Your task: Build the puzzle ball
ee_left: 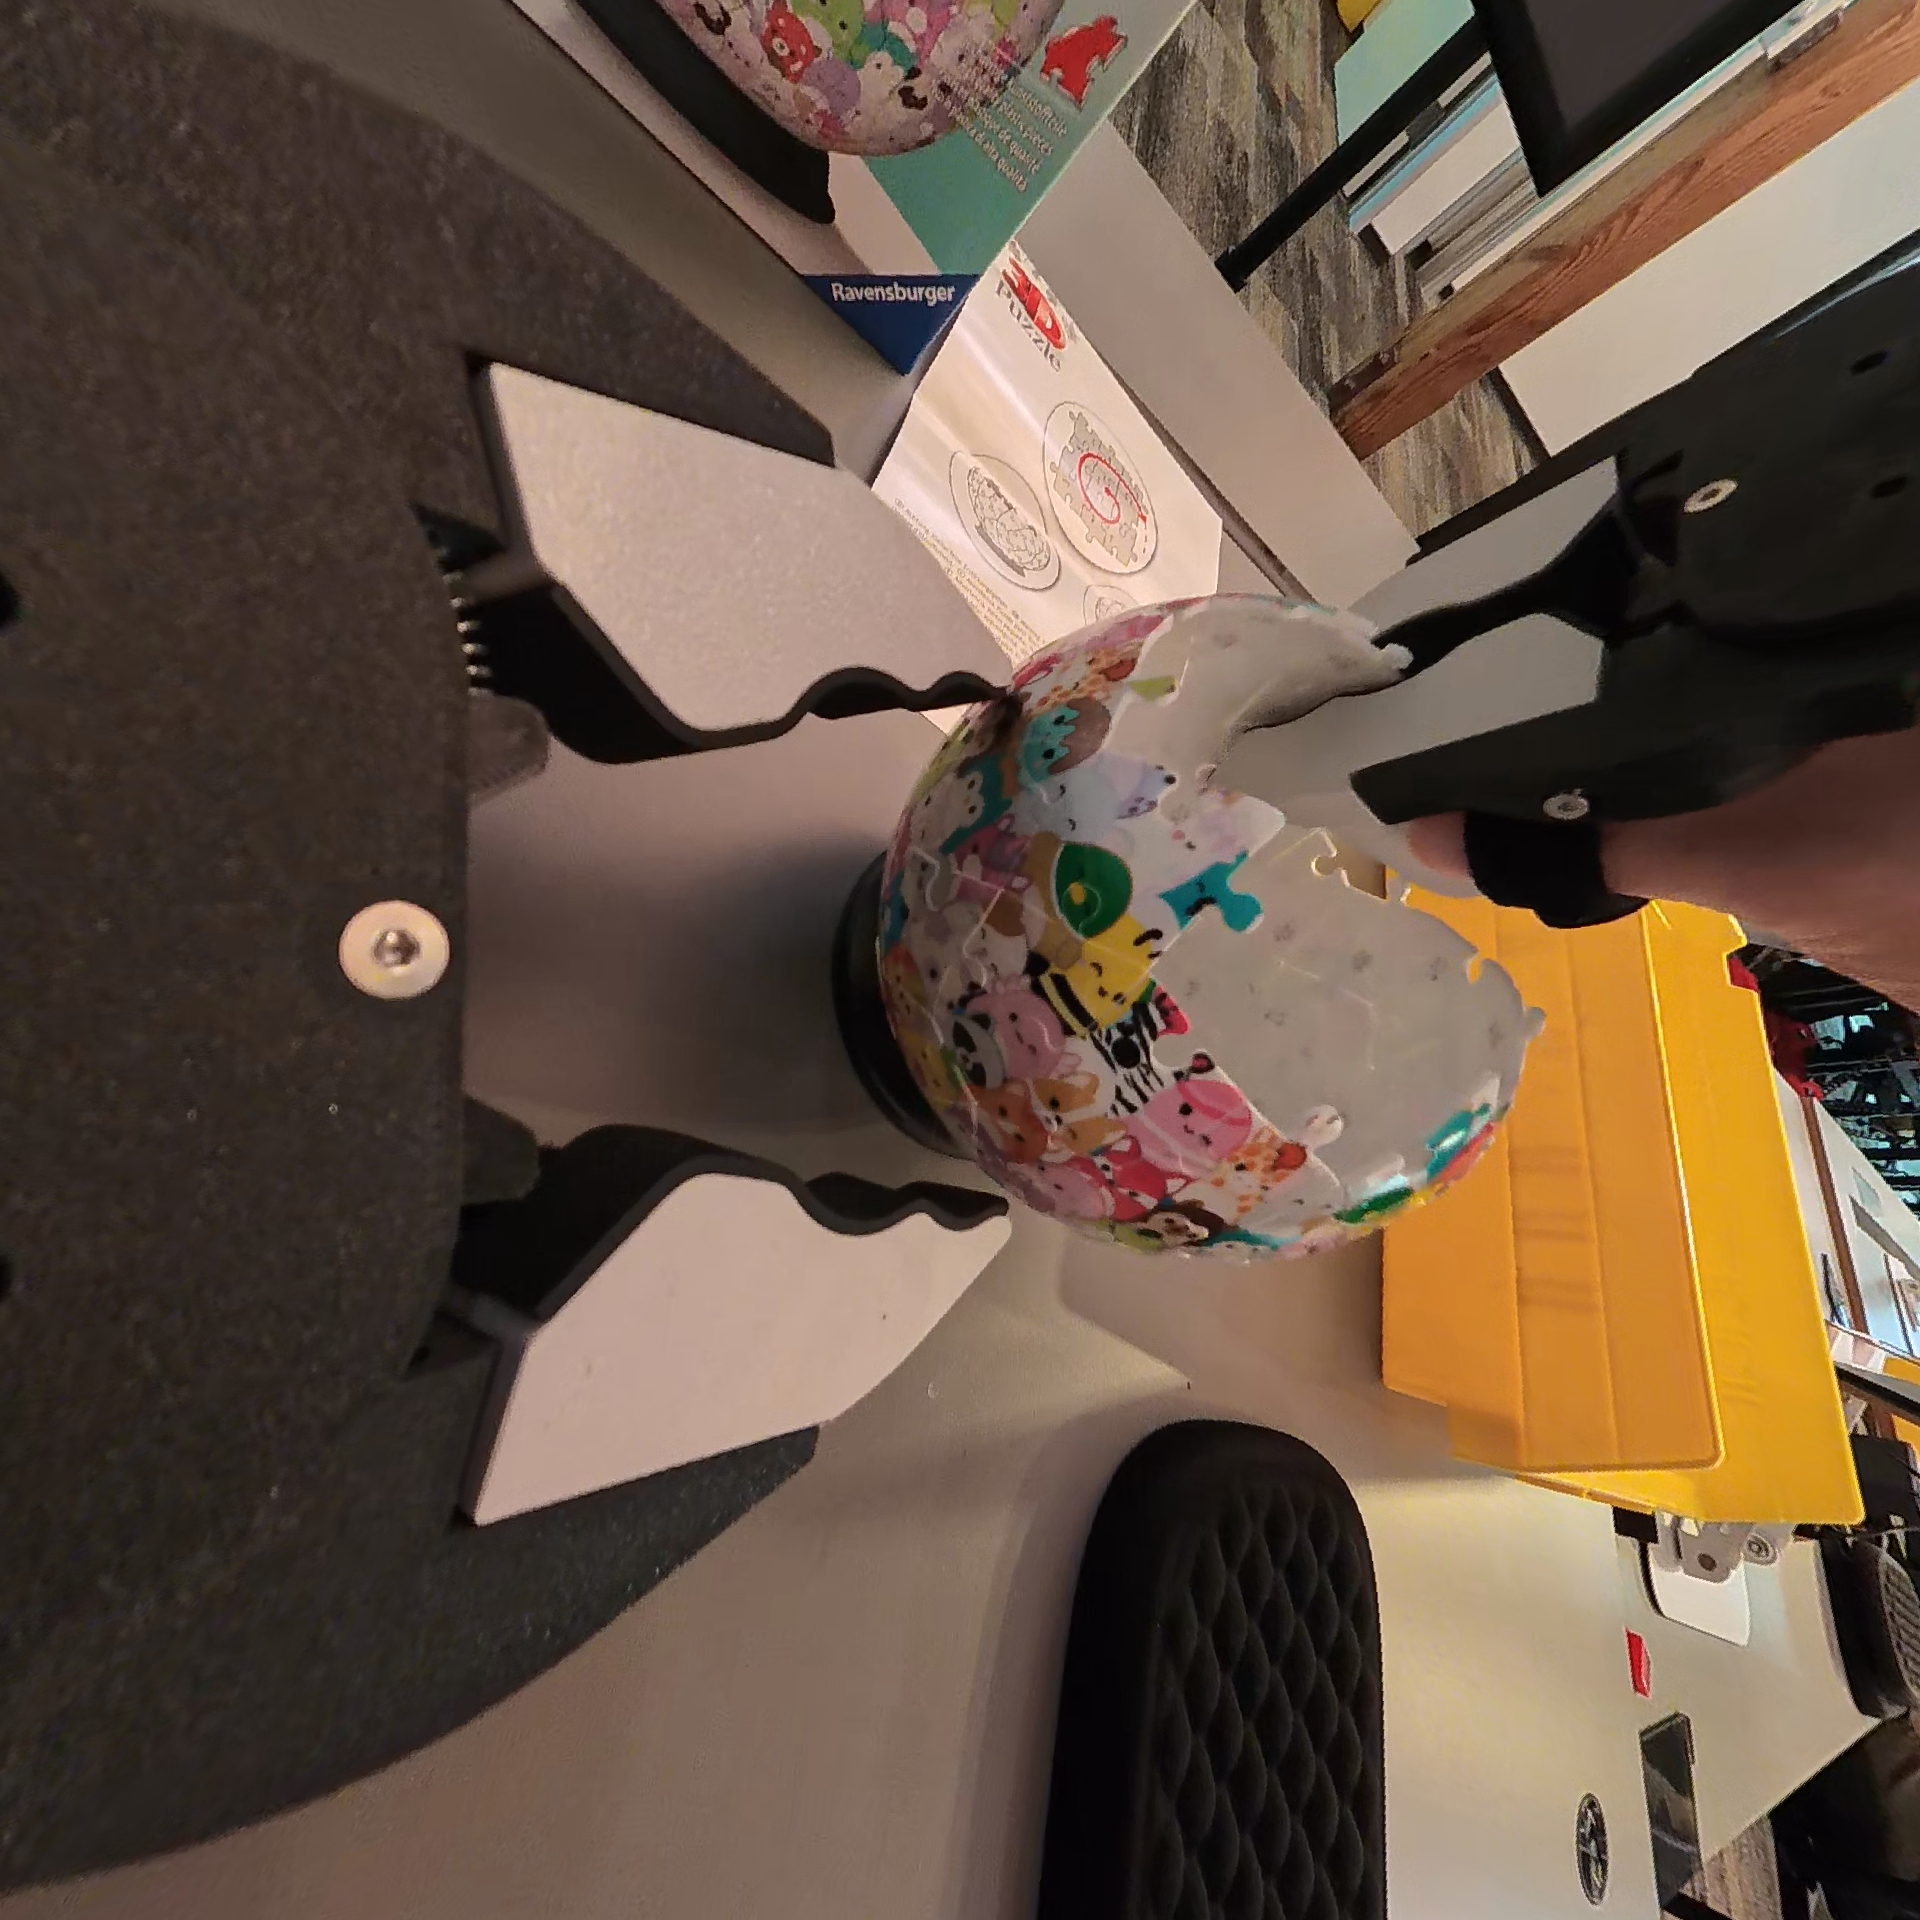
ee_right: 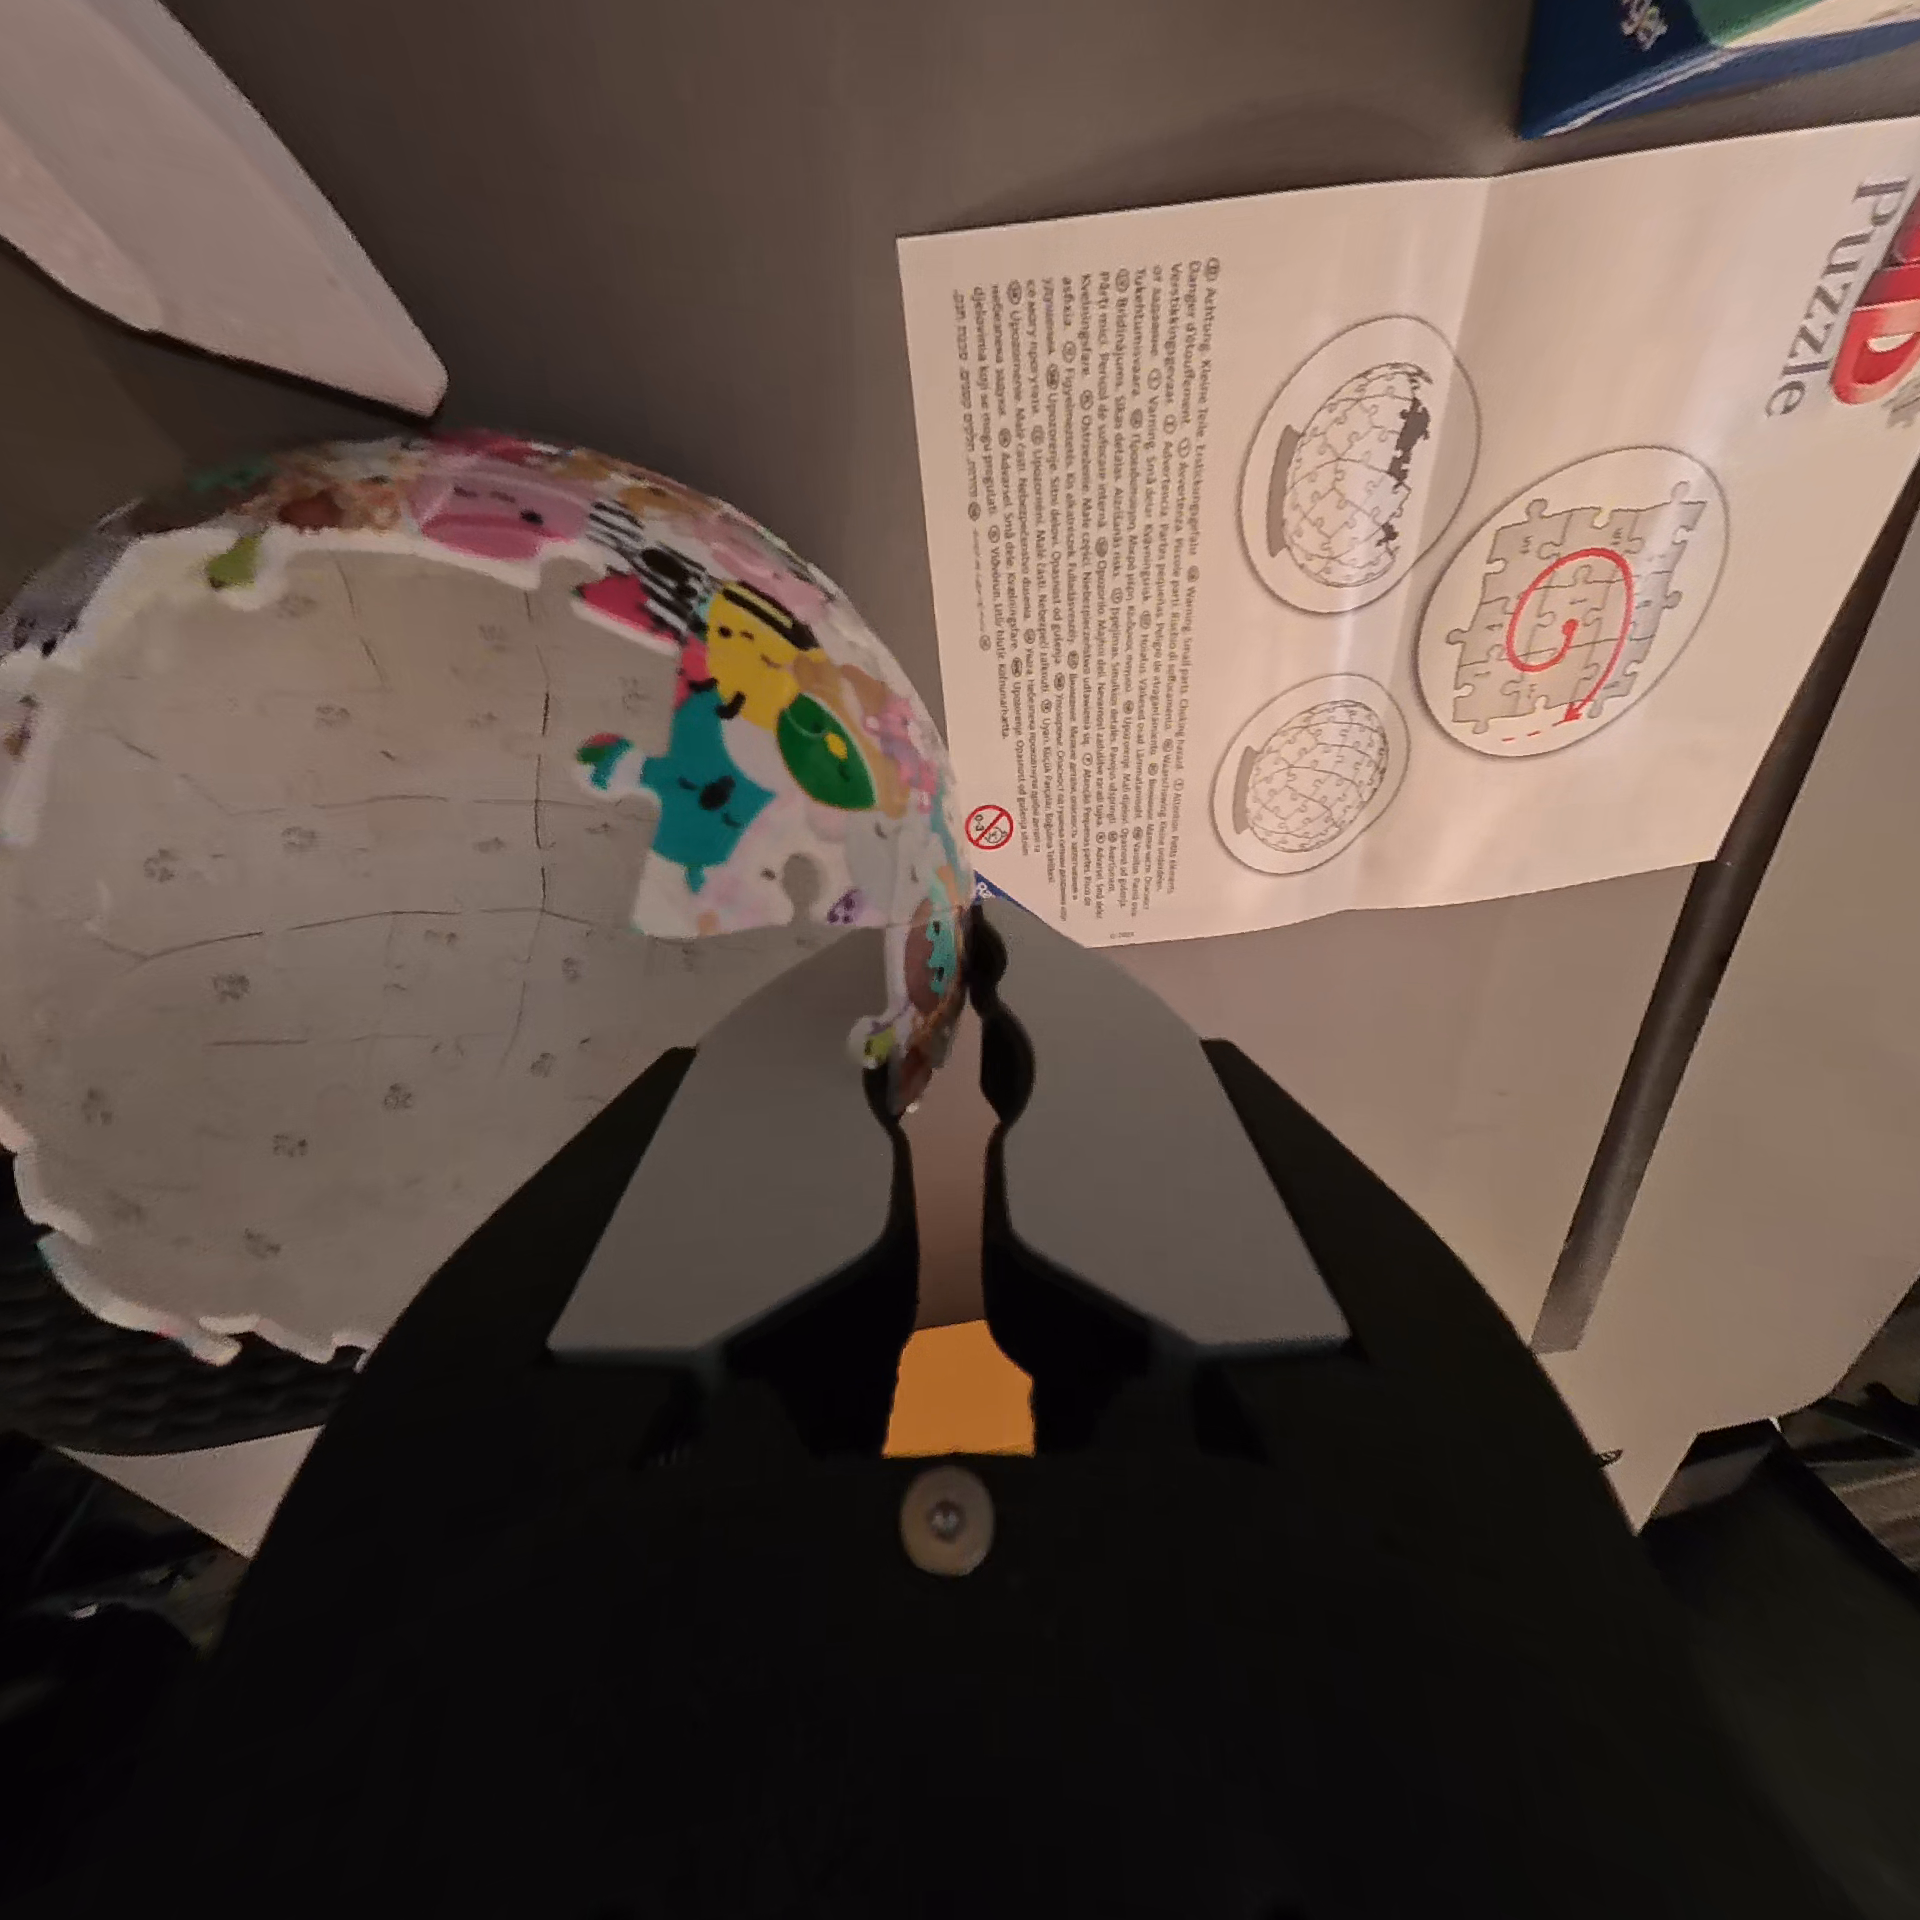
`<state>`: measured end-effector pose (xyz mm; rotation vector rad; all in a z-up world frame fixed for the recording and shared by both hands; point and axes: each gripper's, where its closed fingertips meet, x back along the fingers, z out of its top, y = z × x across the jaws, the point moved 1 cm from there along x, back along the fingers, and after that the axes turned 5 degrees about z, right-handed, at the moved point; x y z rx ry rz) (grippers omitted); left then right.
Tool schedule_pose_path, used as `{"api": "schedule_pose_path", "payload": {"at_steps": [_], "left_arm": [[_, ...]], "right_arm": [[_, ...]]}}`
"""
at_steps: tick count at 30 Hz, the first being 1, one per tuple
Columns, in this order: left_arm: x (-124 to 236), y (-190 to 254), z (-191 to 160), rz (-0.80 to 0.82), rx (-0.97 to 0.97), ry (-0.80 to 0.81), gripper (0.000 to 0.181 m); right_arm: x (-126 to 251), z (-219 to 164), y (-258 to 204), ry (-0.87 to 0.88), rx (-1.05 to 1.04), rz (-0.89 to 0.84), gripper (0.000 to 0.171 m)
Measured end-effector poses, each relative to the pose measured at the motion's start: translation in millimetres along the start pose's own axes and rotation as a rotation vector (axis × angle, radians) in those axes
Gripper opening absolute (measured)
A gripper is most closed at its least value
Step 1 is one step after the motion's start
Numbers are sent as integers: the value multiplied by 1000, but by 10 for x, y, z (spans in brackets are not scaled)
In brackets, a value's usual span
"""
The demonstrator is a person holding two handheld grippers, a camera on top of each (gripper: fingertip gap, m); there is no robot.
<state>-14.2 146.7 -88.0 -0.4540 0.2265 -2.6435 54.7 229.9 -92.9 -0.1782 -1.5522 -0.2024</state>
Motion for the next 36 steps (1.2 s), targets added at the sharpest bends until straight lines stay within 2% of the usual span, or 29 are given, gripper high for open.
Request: {"api": "schedule_pose_path", "payload": {"at_steps": [21, 26, 36], "left_arm": [[3, 10, 1, -2, -6, 1, 86], [5, 6, 0, -3, -1, 1, 86], [-1, 3, -4, -2, -1, -2, 85]], "right_arm": [[-6, 24, 9, 3, -51, -22, 5], [96, -31, 28, 20, -66, -22, 22], [256, -58, 17, 44, -87, -45, 27]]}}
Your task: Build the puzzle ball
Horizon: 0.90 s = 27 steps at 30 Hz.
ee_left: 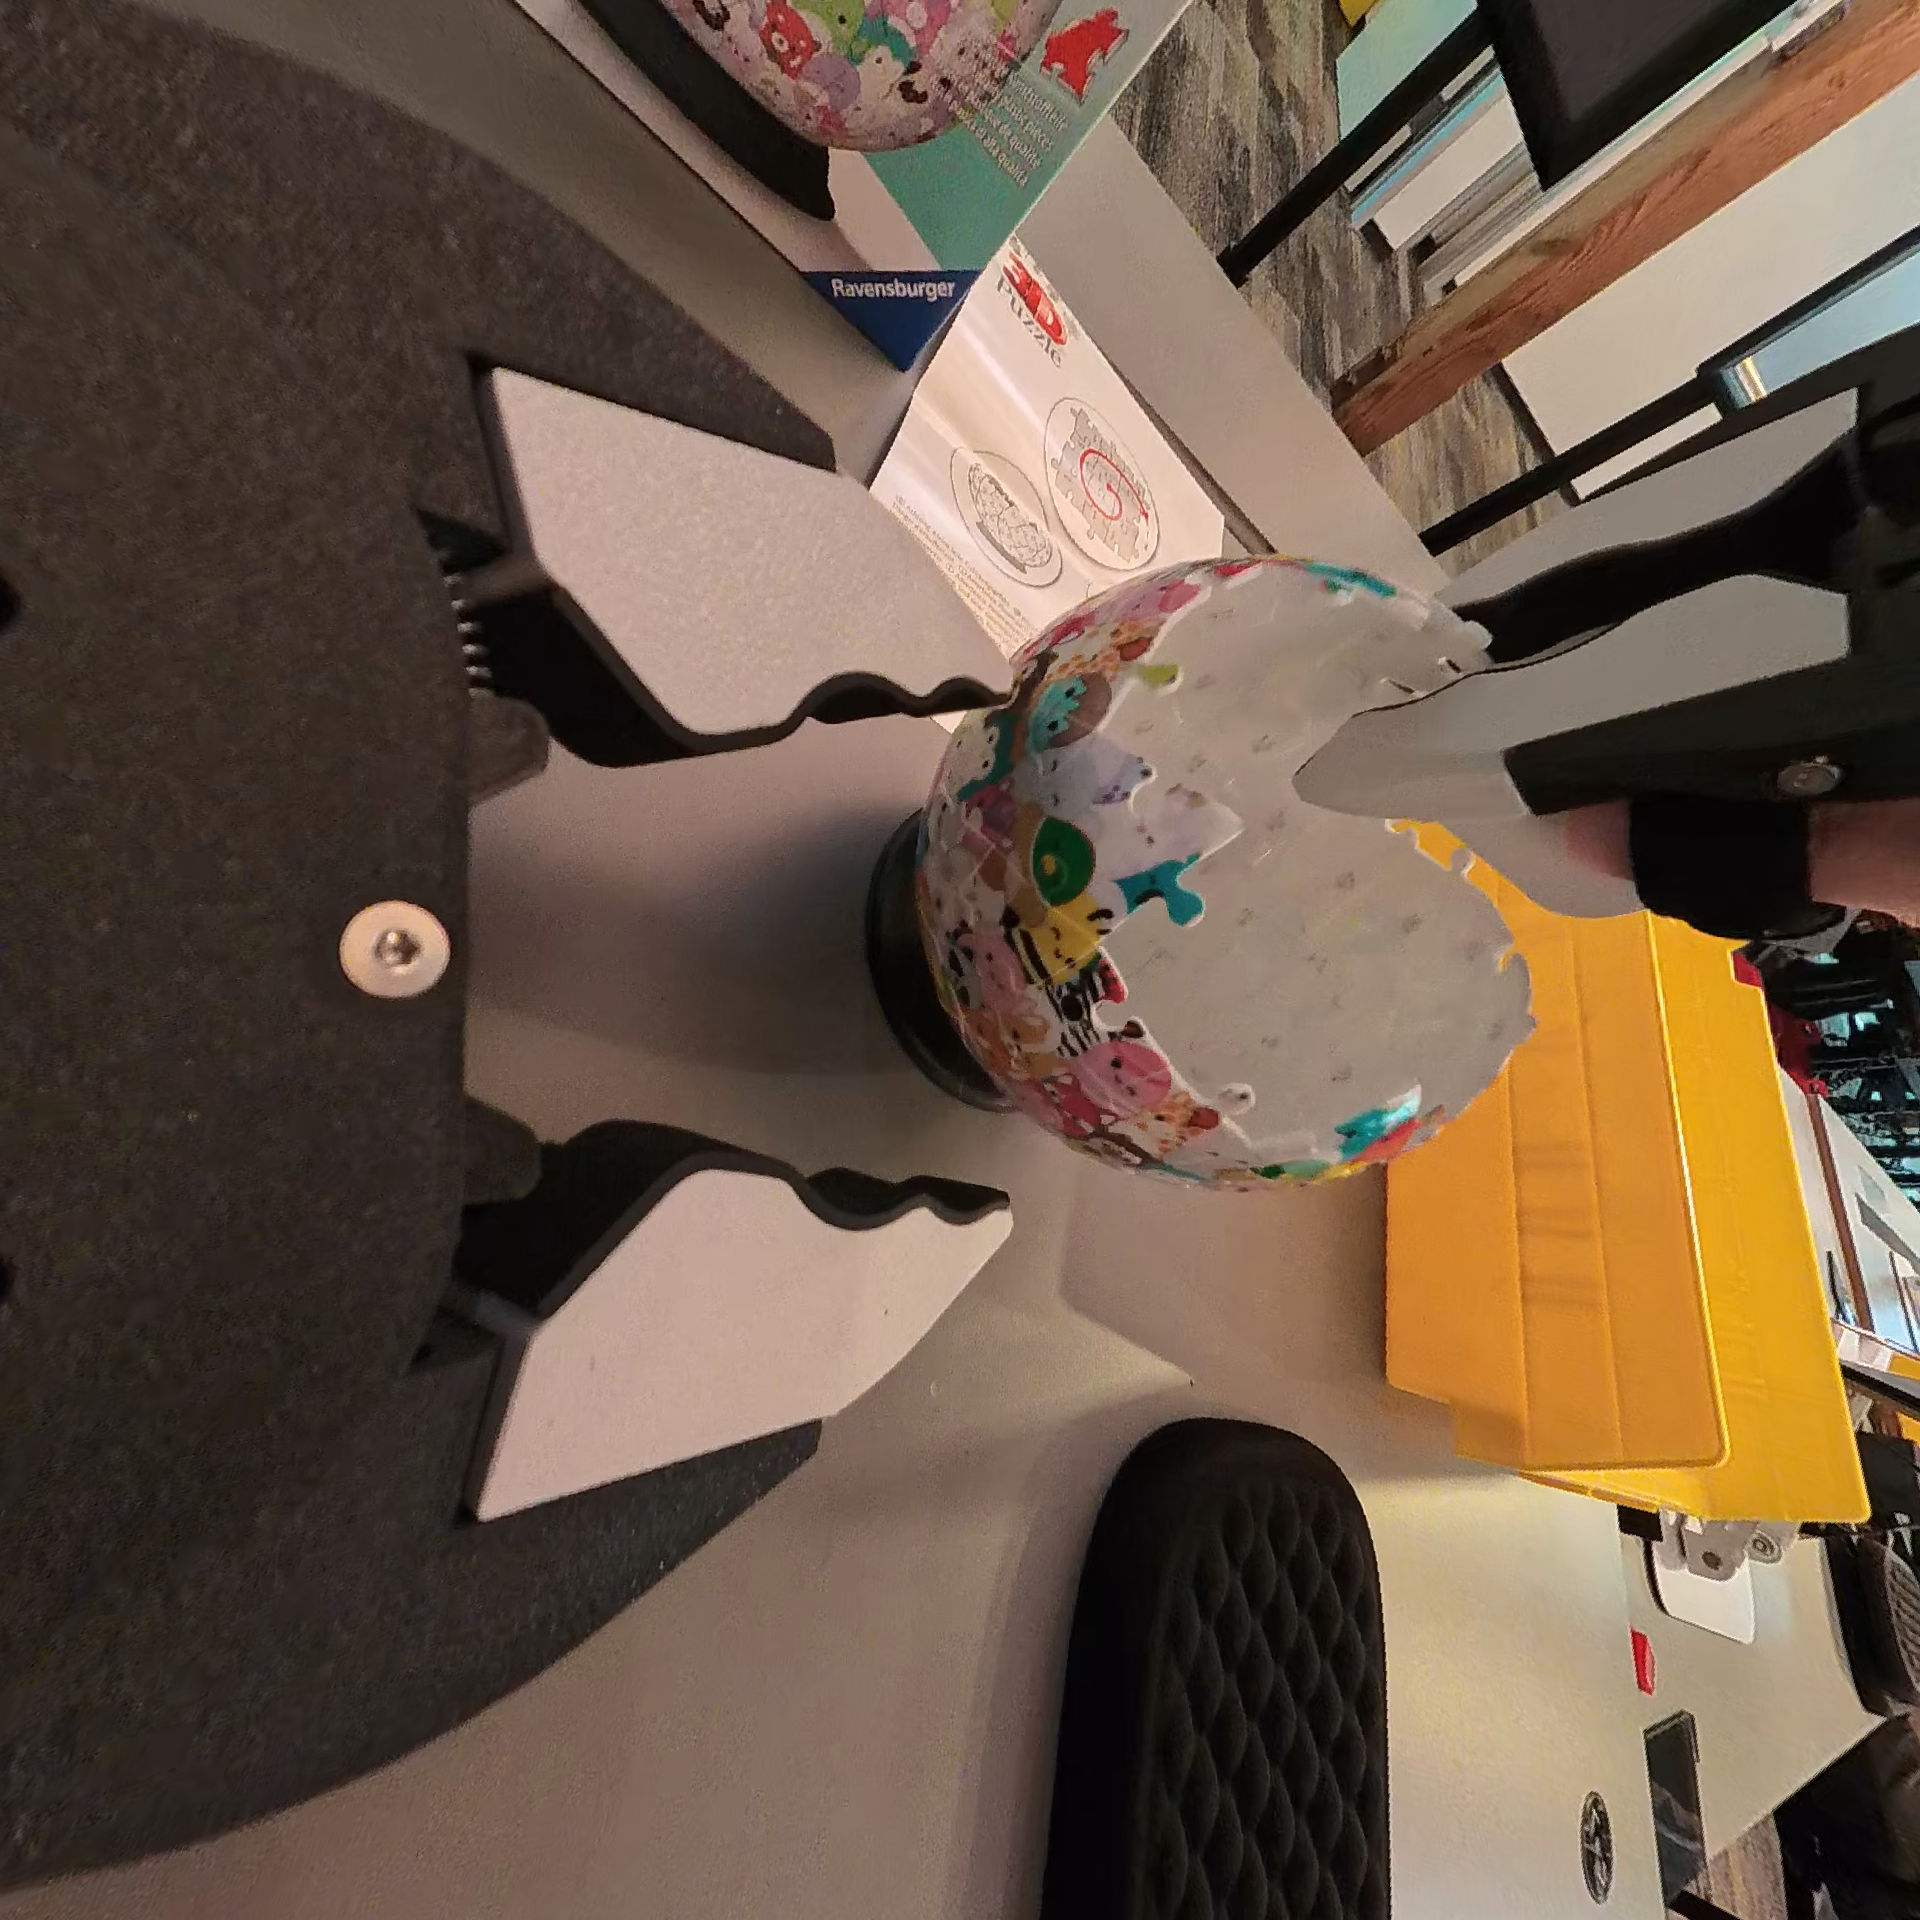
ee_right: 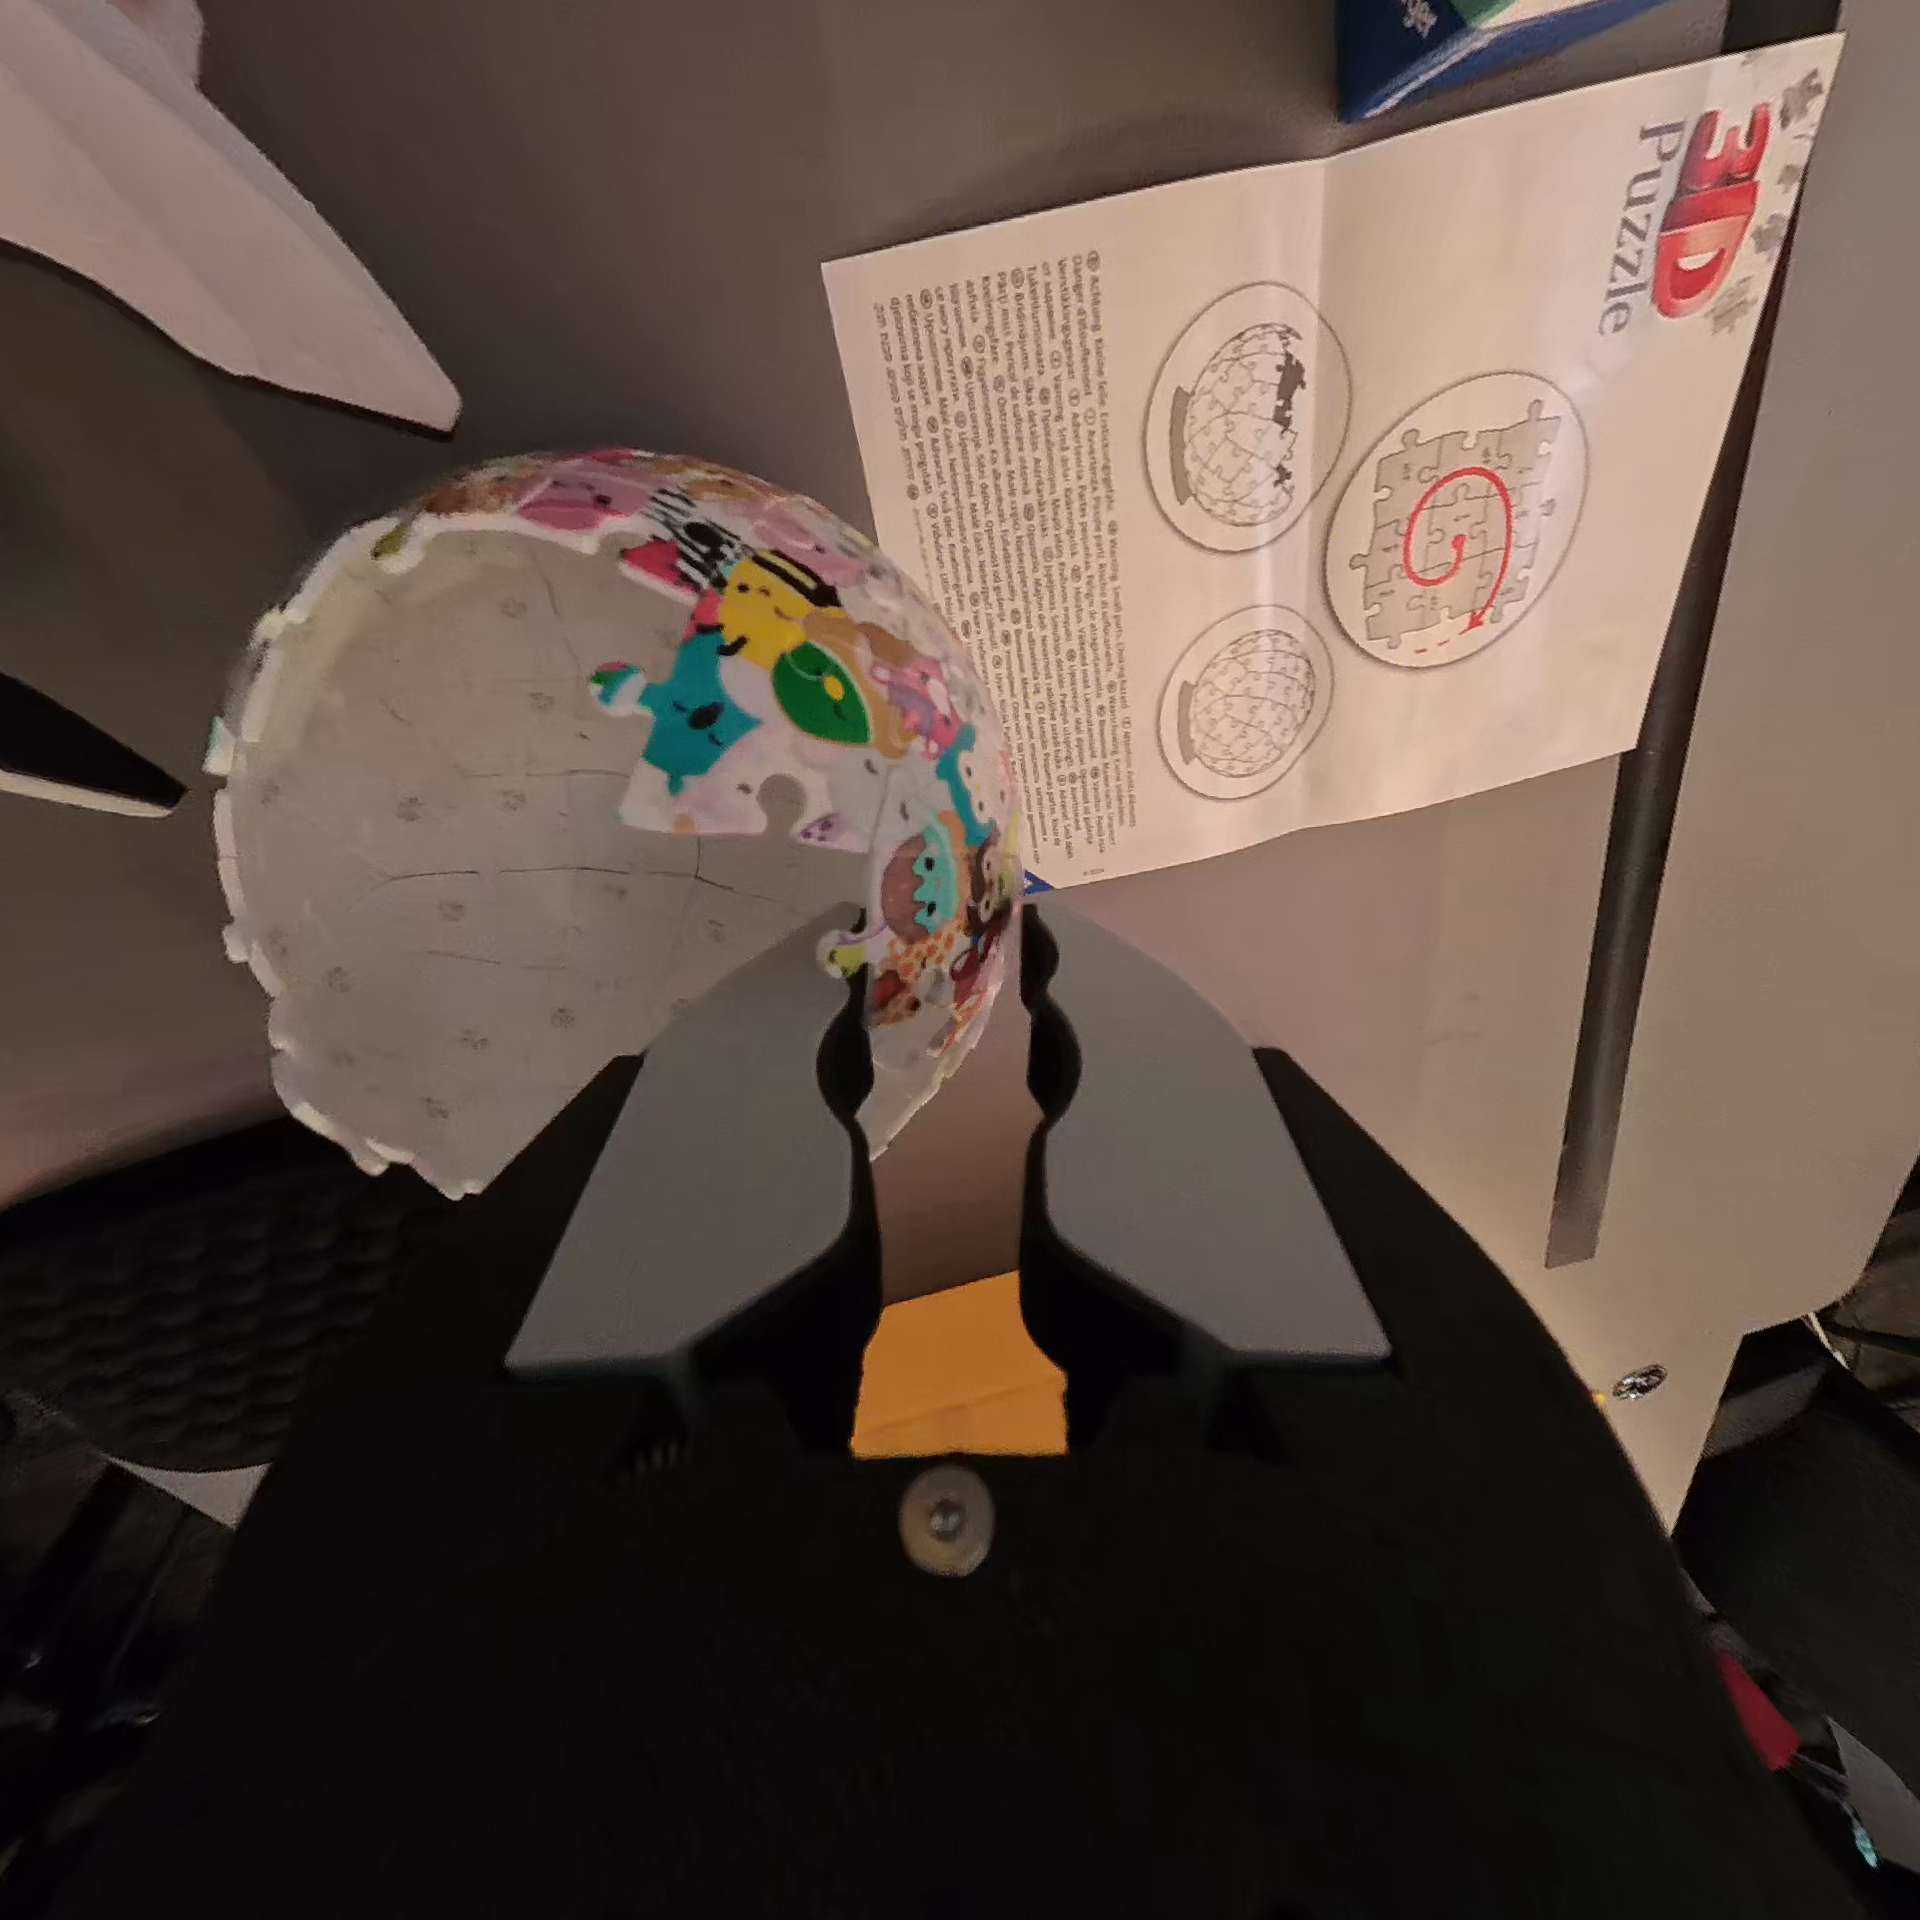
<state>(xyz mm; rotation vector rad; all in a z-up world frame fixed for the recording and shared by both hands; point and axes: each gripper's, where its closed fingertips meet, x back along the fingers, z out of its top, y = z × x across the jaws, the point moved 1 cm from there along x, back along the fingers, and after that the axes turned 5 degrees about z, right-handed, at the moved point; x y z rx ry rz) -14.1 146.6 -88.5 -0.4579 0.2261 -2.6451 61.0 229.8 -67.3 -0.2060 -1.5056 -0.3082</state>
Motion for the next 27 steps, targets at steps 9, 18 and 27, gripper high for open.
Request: {"api": "schedule_pose_path", "payload": {"at_steps": [9, 18, 27], "left_arm": [[-7, 17, -8, -7, -10, -6, 85], [-1, 13, -4, -7, -3, -3, 85], [2, 3, 2, -6, 11, 1, 84]], "right_arm": [[33, -32, 87, -42, -4, -87, 42], [194, -12, 34, 29, 6, -82, 55], [357, -163, -7, 169, -205, -109, 39]]}}
